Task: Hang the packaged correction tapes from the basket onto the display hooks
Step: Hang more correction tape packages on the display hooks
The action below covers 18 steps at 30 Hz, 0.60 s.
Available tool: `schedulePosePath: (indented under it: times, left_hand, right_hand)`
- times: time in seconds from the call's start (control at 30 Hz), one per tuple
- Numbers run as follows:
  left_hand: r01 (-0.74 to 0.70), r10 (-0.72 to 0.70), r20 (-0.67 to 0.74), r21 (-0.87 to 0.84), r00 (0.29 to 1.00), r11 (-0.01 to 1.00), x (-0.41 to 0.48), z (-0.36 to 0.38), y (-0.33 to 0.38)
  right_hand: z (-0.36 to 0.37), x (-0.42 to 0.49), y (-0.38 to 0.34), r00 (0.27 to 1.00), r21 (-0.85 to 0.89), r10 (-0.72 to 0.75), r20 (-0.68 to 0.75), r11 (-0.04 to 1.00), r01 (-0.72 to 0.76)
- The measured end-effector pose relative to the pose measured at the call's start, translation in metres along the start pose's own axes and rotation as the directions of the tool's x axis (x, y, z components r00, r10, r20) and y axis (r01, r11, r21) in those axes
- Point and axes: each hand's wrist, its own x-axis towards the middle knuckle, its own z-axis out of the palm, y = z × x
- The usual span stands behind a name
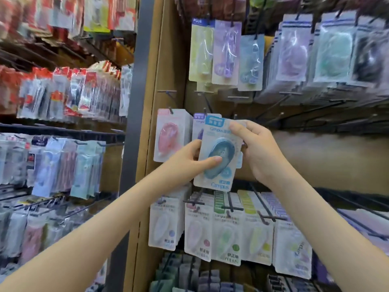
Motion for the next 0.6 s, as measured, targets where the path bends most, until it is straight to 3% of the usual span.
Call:
schedulePosePath:
  times: [0.27, 0.6]
  left_hand:
    - [-0.043, 0.048, 0.092, -0.059, 0.995, 0.997, 0.058, 0.011, -0.011]
    - [0.015, 0.000, 0.144, -0.106, 0.990, 0.994, 0.075, 0.015, -0.022]
  right_hand:
    - [-0.017, 0.032, 0.006, 0.987, -0.103, -0.041, -0.158, 0.994, 0.025]
    - [-0.024, 0.048, 0.009, 0.987, -0.267, -0.009, -0.159, 0.963, -0.035]
